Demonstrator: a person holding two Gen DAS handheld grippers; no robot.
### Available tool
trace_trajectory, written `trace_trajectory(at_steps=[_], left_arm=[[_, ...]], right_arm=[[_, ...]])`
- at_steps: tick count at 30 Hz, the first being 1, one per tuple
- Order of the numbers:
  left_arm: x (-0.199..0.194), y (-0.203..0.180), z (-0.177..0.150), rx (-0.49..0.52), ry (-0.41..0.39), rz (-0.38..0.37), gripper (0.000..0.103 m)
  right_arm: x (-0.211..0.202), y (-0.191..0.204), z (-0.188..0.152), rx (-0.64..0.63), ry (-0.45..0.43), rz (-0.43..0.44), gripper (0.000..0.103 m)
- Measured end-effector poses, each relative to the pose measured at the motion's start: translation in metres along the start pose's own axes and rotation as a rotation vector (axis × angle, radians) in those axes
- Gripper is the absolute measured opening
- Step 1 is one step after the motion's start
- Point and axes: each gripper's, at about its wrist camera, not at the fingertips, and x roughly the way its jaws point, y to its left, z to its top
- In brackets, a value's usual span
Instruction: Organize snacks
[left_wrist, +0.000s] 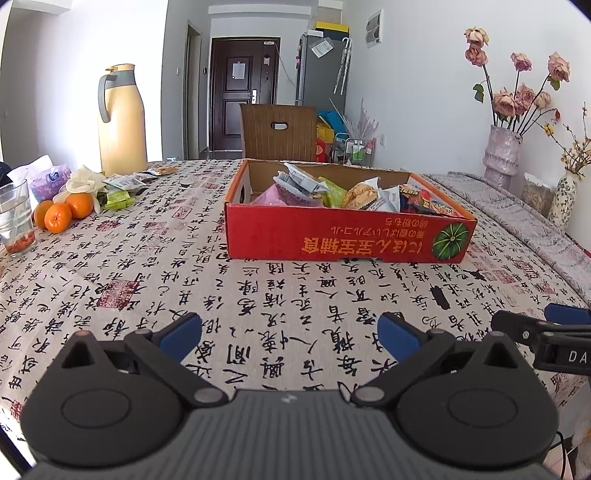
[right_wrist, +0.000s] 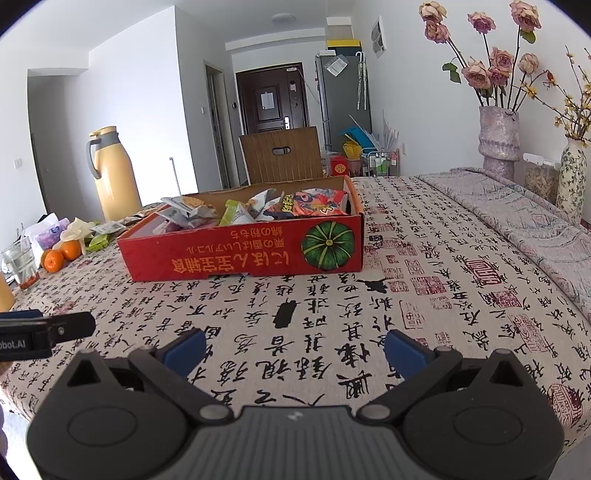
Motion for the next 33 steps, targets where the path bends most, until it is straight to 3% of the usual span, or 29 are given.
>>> trace_trajectory(at_steps=[33], left_arm=[[-0.001, -0.0031, -0.0003, 0.006, -0.001, -0.002, 0.103]], right_arm=[[0.0011, 0.0015, -0.0025, -0.006, 0.006, 0.001, 0.103]])
